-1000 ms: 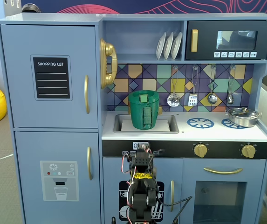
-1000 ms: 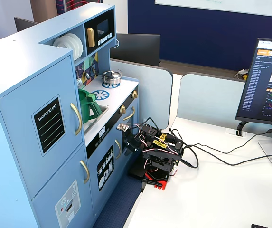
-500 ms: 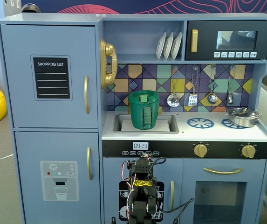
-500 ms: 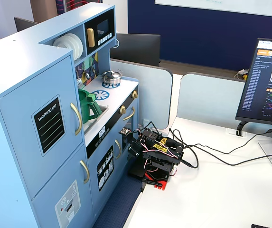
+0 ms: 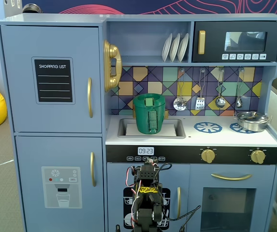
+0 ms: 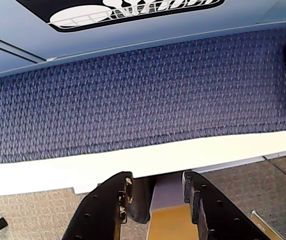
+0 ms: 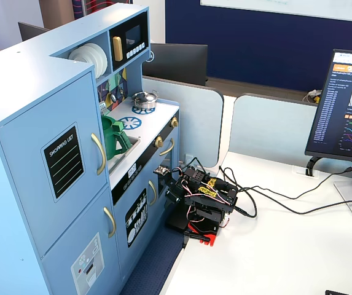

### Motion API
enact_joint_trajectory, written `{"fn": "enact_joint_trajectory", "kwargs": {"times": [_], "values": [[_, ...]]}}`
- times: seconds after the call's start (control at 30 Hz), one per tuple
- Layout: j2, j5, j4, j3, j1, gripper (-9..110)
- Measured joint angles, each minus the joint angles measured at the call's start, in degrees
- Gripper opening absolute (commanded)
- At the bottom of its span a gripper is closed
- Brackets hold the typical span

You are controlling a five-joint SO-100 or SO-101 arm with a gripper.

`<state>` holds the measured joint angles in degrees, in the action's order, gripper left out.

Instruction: Close the left cabinet door

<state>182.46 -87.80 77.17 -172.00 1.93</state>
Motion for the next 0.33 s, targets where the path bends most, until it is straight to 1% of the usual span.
{"fn": "enact_joint_trajectory", "kwargs": {"times": [0.33], "values": [[0.0, 0.0, 0.0, 0.0, 0.0, 5]]}}
